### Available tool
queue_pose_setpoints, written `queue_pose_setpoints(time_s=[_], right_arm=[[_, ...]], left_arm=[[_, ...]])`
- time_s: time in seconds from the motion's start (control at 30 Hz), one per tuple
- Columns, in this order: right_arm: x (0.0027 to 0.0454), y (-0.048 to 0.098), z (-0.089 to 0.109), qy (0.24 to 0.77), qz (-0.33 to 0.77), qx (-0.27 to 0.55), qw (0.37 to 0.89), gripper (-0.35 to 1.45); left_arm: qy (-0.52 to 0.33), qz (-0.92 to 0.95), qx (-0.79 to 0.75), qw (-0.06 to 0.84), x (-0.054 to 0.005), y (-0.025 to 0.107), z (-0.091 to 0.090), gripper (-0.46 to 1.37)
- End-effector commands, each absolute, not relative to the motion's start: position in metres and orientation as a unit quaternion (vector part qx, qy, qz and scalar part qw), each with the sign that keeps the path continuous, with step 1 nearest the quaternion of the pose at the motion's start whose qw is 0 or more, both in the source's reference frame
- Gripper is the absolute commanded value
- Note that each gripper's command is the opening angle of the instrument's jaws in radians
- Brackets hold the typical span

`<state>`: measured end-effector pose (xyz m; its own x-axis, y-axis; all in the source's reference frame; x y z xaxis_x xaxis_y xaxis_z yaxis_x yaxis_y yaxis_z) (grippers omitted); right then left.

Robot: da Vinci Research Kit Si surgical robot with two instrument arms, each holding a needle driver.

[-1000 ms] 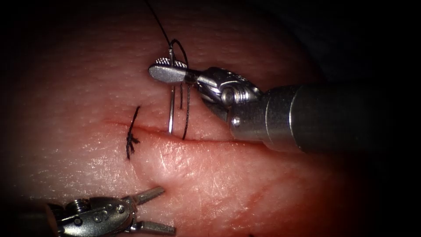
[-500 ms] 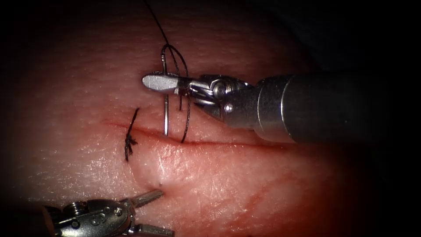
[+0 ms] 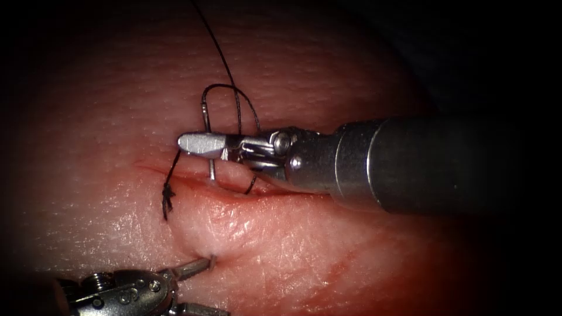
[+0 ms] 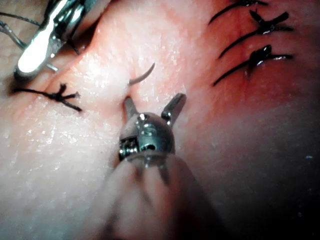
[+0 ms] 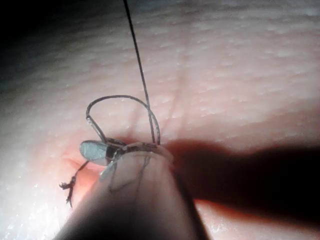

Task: Wound Closure
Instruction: Throw the needle through the bottom of the skin beneth the wound with the right driver

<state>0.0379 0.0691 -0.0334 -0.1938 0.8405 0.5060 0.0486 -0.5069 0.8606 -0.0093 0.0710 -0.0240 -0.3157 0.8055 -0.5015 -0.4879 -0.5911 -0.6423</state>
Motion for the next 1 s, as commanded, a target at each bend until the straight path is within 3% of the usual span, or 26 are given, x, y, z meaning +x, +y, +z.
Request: queue_pose_setpoints(time_s=[0.03,1.0], right_arm=[[0.0380,0.0688,-0.0333,0.389,0.665,0.562,0.302,-0.35],[0.0384,0.0623,-0.0373,0.333,0.666,0.577,0.336,-0.35]], left_arm=[[-0.191,0.788,-0.417,0.411,-0.0093,0.0711,-0.0240,0.67],[-0.185,0.792,-0.413,0.410,-0.0078,0.0727,-0.0246,0.68]])
